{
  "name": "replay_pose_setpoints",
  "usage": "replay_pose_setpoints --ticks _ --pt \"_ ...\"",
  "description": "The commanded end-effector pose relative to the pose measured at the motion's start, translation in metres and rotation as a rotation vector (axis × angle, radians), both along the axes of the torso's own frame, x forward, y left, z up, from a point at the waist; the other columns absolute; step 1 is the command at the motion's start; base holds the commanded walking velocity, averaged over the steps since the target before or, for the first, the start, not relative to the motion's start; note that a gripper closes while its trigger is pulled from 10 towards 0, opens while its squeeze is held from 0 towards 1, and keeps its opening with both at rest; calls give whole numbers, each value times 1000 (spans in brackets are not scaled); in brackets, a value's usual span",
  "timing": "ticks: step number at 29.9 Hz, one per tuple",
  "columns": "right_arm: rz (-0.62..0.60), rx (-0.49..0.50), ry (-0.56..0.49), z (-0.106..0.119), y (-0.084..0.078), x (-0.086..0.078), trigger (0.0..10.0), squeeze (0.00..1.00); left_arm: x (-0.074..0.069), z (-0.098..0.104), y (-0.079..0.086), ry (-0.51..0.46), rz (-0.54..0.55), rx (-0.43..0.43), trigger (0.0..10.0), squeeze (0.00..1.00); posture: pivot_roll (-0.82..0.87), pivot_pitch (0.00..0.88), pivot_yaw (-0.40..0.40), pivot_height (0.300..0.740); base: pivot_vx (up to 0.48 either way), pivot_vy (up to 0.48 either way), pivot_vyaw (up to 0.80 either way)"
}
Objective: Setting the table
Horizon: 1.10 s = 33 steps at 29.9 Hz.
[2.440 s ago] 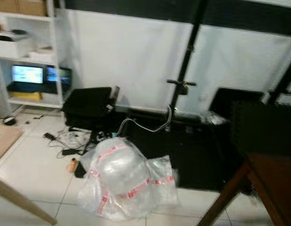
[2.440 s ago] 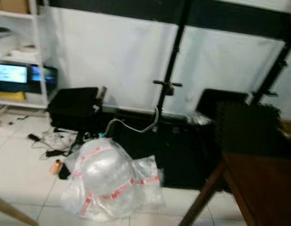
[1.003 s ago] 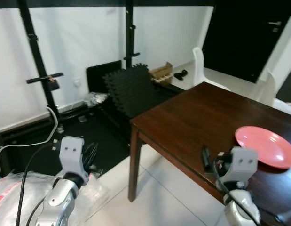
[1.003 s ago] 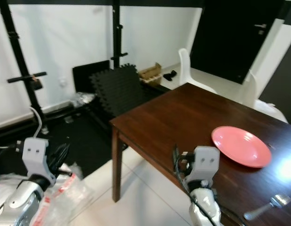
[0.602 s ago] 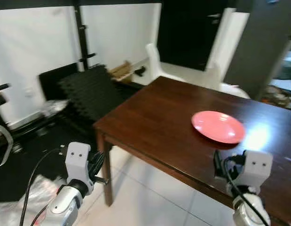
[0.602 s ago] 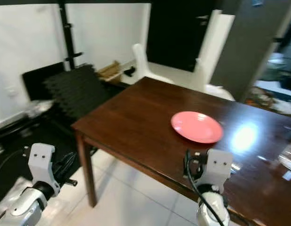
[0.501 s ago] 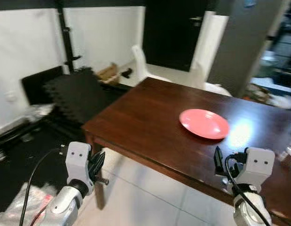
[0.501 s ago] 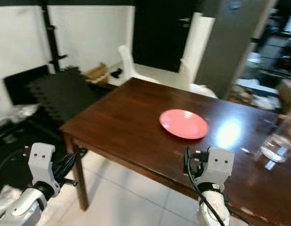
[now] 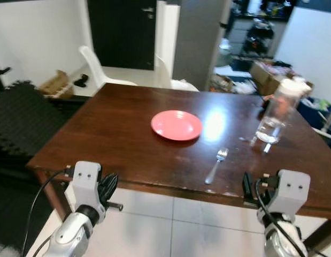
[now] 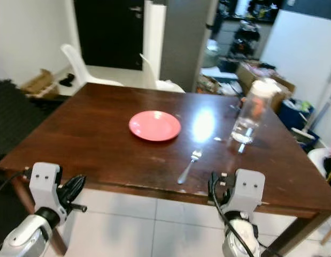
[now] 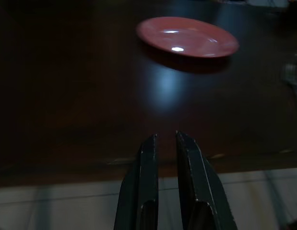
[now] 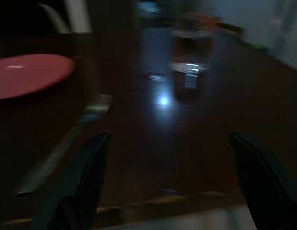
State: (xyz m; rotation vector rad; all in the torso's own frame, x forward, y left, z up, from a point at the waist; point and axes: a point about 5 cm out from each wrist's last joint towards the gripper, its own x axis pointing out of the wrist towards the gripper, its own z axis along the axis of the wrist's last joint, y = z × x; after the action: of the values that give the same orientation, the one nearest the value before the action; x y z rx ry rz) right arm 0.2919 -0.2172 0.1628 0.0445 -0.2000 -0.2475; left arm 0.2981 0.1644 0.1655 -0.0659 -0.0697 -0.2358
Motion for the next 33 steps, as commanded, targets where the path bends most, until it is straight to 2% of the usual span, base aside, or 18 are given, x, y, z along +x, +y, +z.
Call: replay_pose_setpoints --ticks 1,7,9,14,29,33 --pt "-9 -4 9 -1 -1 -2 10000 0 -2 -2 -1 12 -4 -2 10000 0 4 126 53 740 0 0 -788" --pt "22 11 4 0 4 0 10000 0 -1 -1 -1 16 14 15 10000 0 5 130 55 740 0 0 -785" --pt "59 7 -4 2 9 1 10000 0 0 -2 0 12 37 36 10000 0 6 129 56 740 0 0 0" --pt "146 13 -48 10 25 2 10000 0 3 0 0 -11 71 48 10000 0 5 129 55 740 459 0 0" --pt "154 17 -31 7 26 4 10000 0 4 1 -2 -13 77 54 10000 0 11 120 52 740 477 0 0" --pt "162 16 -10 3 28 5 10000 0 3 0 -4 -4 59 45 10000 0 10 119 50 740 62 0 0"
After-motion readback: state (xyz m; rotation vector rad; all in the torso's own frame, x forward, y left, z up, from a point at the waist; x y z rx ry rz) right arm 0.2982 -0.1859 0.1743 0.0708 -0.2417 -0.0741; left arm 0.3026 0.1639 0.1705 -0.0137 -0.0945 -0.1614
